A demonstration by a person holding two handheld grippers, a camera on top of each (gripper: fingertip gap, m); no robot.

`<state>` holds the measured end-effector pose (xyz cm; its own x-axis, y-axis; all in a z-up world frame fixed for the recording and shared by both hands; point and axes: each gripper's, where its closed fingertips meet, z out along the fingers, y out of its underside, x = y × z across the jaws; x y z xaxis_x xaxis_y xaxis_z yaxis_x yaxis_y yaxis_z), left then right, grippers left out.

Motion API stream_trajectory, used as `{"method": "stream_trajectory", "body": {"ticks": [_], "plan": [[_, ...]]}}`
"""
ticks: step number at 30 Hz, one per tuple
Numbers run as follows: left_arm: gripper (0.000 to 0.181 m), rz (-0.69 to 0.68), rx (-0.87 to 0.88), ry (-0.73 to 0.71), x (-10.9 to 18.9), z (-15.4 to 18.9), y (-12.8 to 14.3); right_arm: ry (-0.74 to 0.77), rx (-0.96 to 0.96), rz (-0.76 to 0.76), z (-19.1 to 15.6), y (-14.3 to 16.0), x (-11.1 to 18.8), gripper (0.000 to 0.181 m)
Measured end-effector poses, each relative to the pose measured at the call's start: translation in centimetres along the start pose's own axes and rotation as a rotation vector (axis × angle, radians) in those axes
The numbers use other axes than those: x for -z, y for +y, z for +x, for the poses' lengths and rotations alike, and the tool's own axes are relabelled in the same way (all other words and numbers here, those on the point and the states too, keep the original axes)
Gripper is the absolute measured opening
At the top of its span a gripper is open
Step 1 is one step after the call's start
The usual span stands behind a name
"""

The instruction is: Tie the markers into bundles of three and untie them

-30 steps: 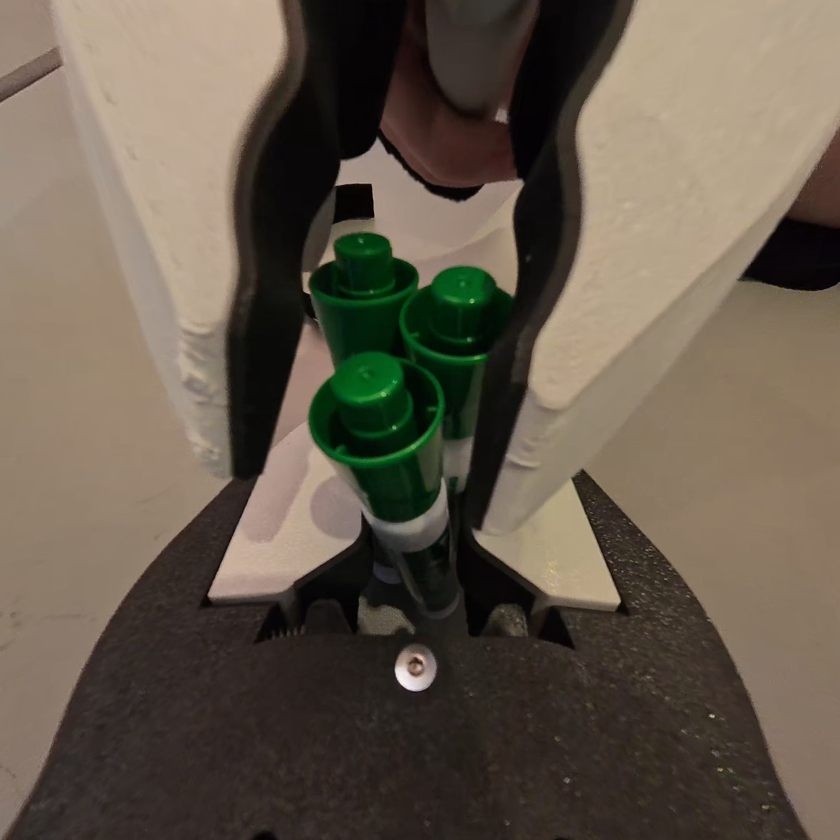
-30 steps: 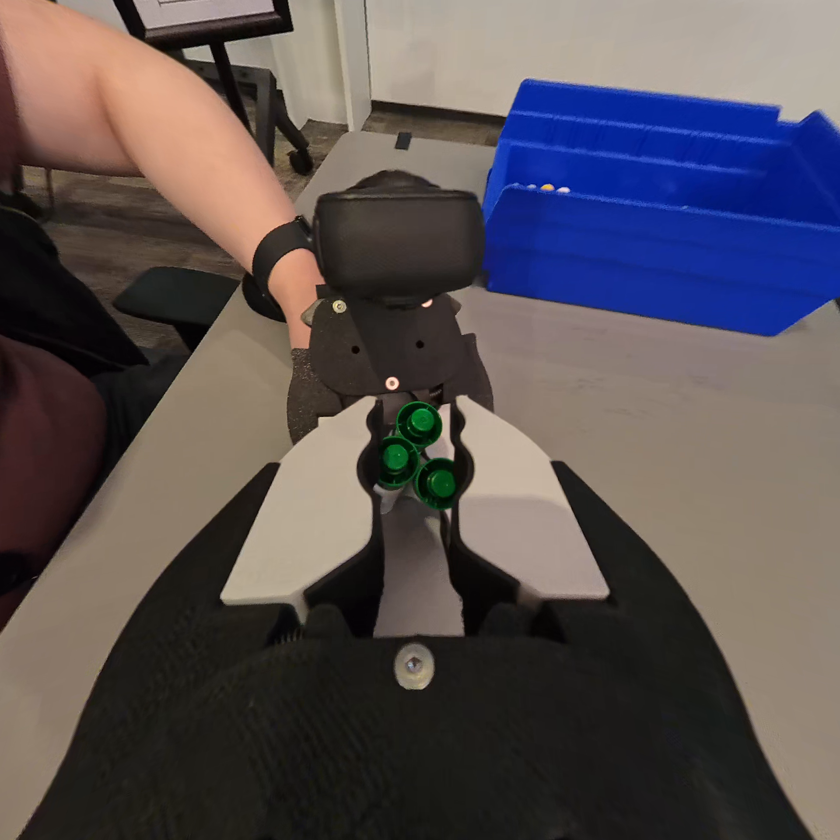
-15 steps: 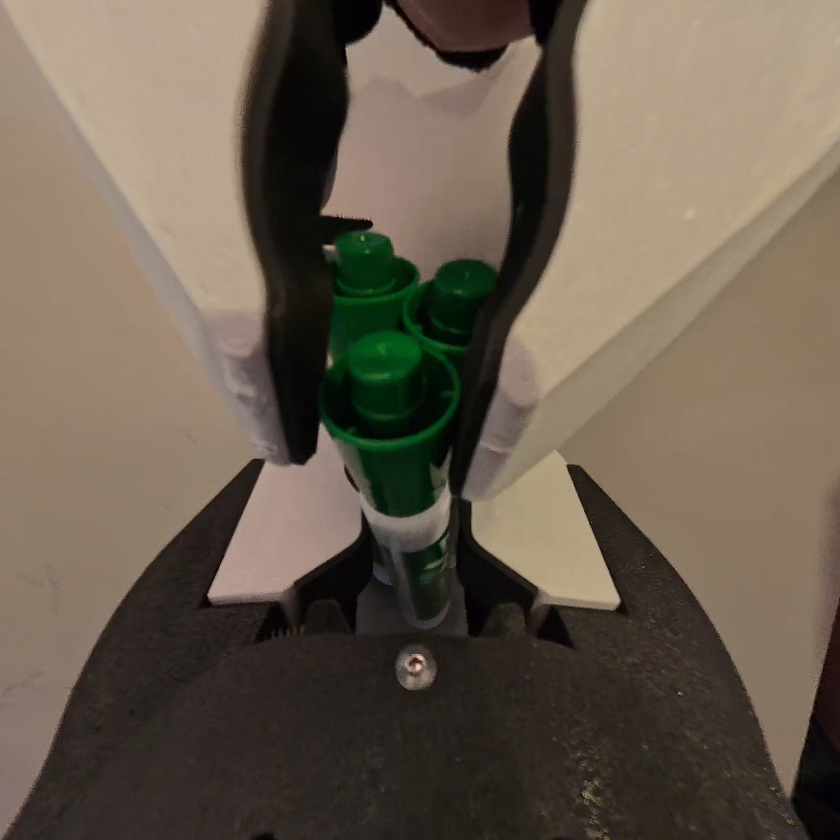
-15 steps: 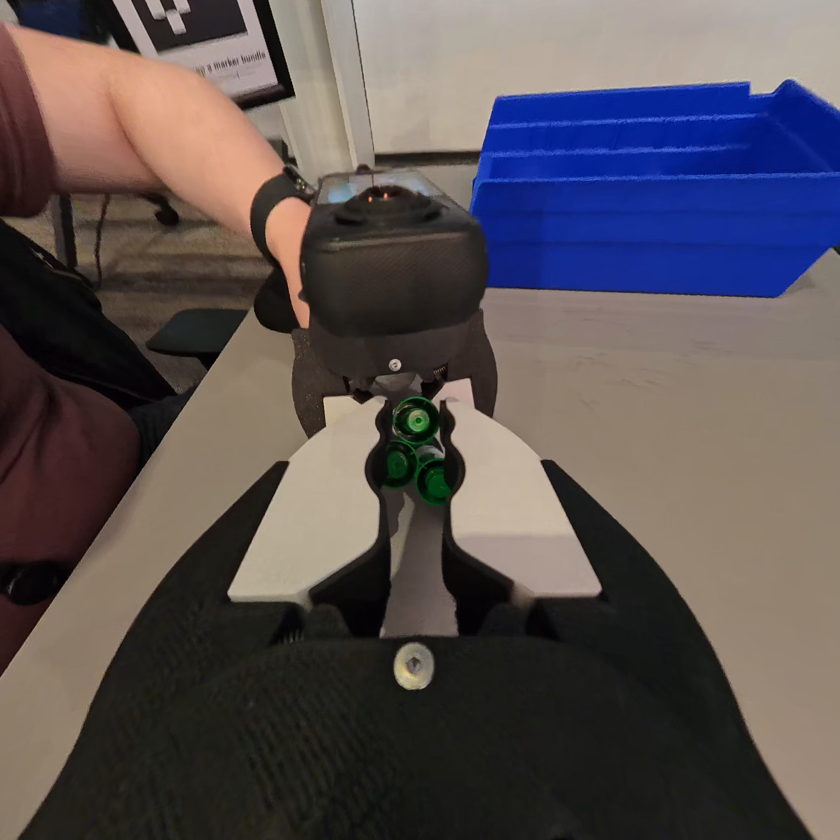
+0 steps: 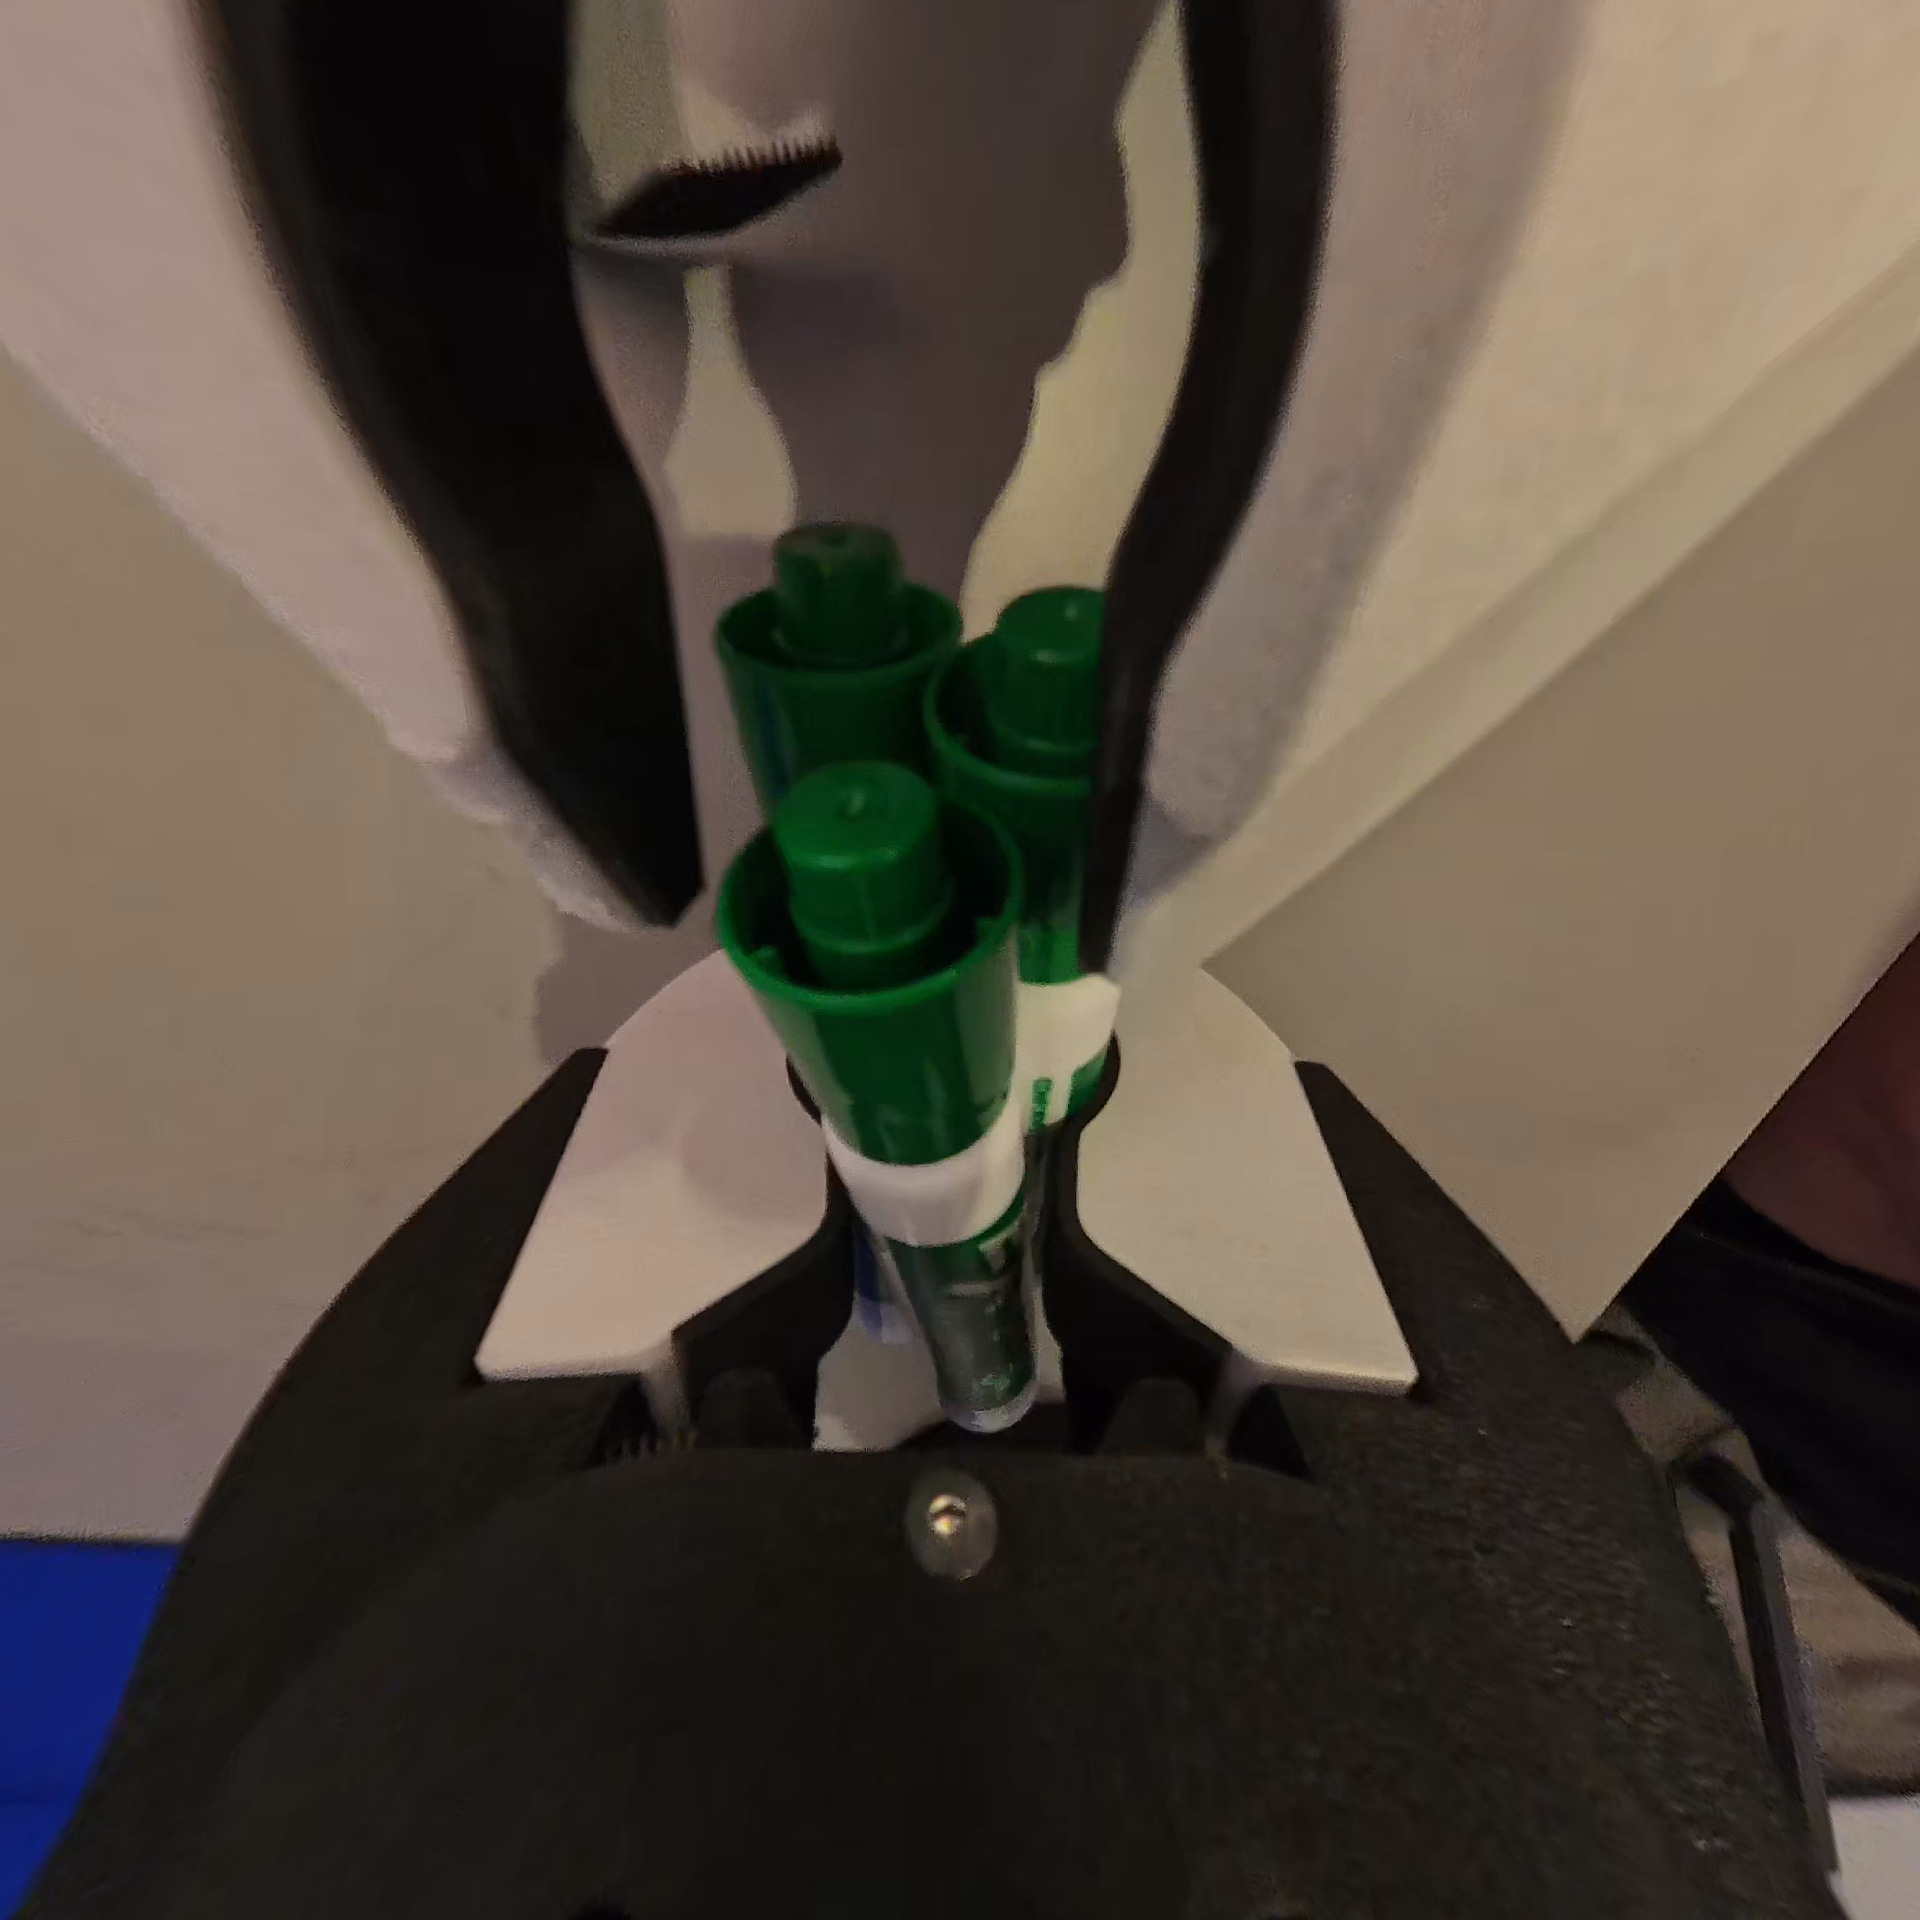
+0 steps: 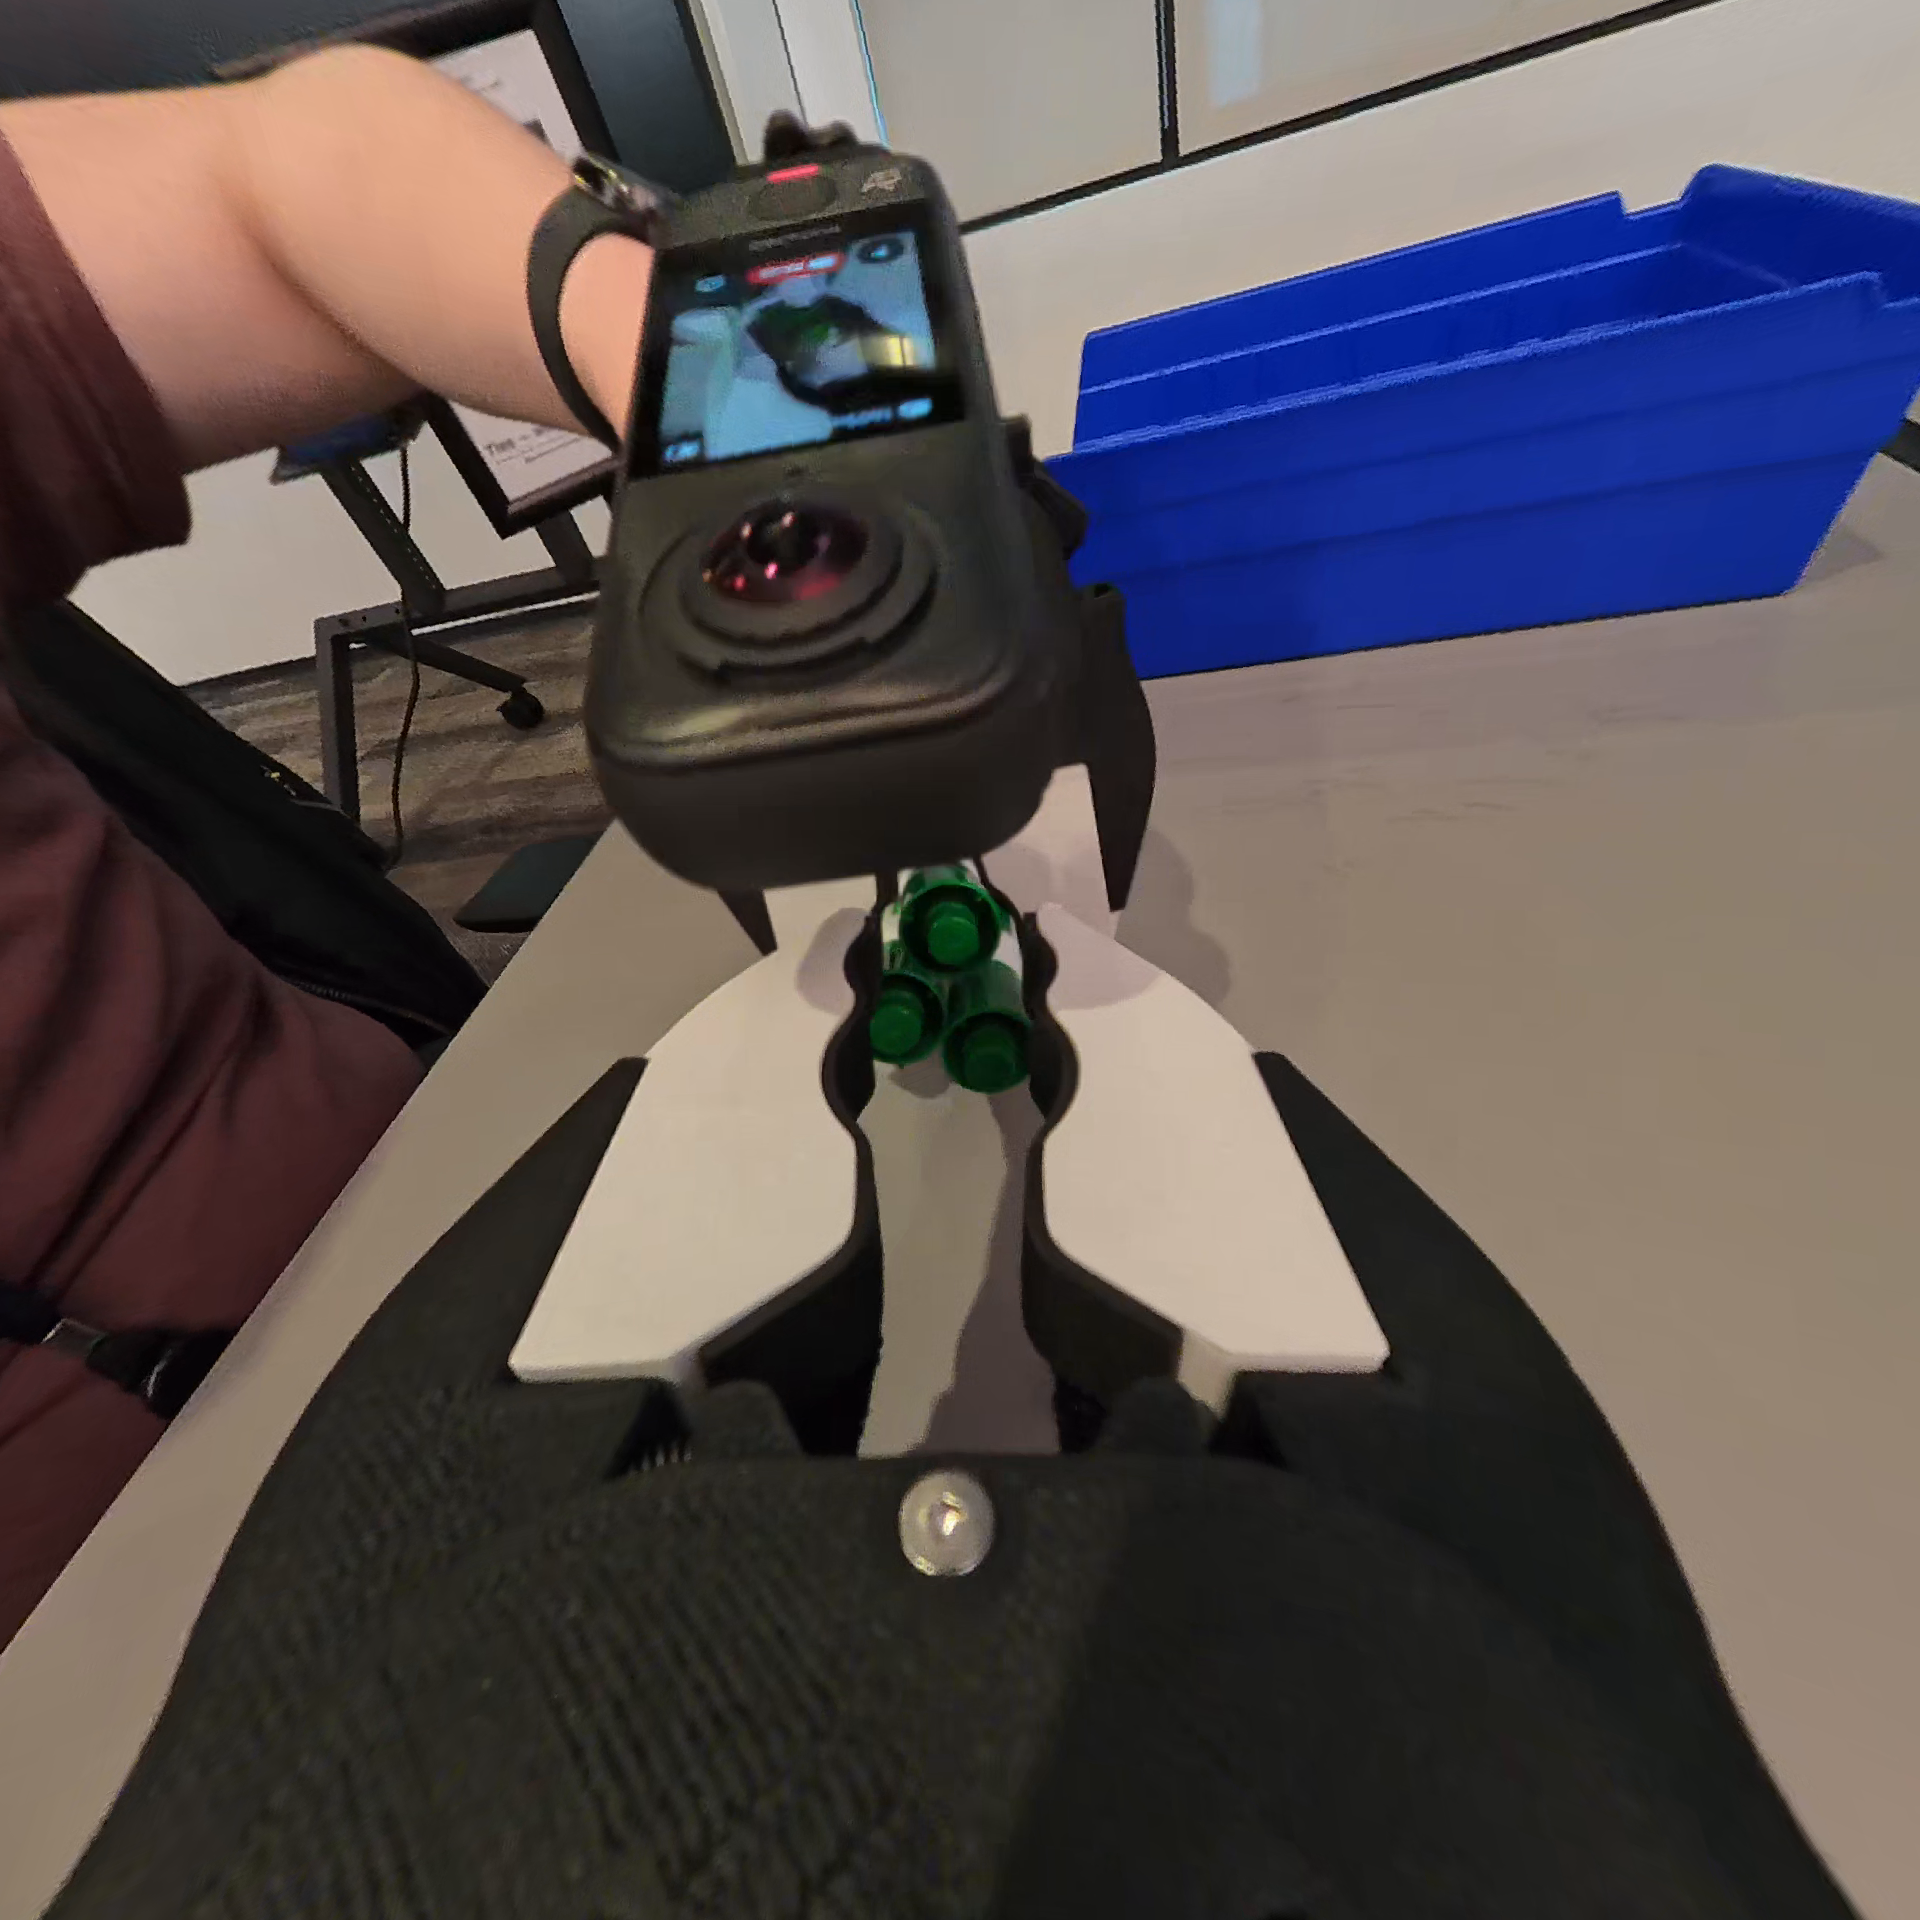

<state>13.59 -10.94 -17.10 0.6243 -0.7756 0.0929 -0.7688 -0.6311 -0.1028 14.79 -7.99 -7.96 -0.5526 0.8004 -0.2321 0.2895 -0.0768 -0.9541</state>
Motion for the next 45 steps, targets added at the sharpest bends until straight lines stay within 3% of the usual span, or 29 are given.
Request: {"method": "stream_trajectory", "body": {"ticks": [7,19,23,27,32,37,42,45], "plan": [[0.041,-0.237,-0.036,-0.017,0.3,-0.9,2.8,-0.009,-0.042,0.041,0.5,0.0,0.9,0.026],[0.041,-0.219,-0.023,-0.036,1.9,-1.8,2.3,0.067,0.023,-0.056,0.8,1.4,1.5,0.046],[0.041,-0.225,-0.032,-0.049,2.5,-2.0,2.7,0.240,0.048,-0.160,2.9,2.8,4.4,0.047],[0.041,-0.216,-0.022,-0.073,3.3,-2.6,3.1,0.462,0.013,-0.311,4.6,5.4,6.8,0.039],[0.041,-0.212,-0.018,-0.091,3.6,-3.0,3.7,0.576,0.138,-0.499,6.1,7.5,8.1,0.037],[0.041,-0.217,-0.027,-0.094,3.7,-2.7,4.1,0.571,0.208,-0.526,7.5,6.6,8.8,0.037],[0.041,-0.198,-0.013,-0.102,4.1,-3.1,4.0,0.517,0.055,-0.640,9.0,8.4,9.2,0.032],[0.041,-0.183,-0.018,-0.107,4.2,-3.4,3.8,0.507,0.000,-0.645,9.3,9.6,9.3,0.011]]}}
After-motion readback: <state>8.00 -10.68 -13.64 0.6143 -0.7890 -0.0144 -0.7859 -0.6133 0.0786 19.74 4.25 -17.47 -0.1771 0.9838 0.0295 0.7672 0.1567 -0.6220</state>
